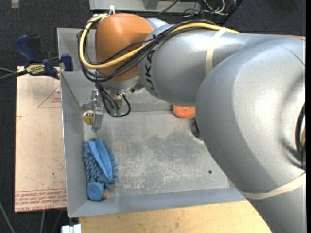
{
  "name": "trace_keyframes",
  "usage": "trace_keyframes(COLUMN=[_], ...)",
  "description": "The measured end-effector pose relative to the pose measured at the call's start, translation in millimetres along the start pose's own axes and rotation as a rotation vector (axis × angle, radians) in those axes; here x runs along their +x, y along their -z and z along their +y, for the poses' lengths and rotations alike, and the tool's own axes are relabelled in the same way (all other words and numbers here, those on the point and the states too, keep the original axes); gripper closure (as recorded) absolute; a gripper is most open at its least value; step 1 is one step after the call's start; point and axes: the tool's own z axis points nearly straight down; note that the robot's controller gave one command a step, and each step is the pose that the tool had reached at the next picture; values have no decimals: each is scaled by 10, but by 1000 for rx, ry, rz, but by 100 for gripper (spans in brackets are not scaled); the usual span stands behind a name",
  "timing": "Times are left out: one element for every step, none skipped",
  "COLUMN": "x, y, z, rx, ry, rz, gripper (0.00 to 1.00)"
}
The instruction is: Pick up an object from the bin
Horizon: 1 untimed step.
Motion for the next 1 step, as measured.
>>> trace_keyframes(x=[1], y=[33], z=[-1], rx=[0], ry=[0], rz=[1], gripper=[100])
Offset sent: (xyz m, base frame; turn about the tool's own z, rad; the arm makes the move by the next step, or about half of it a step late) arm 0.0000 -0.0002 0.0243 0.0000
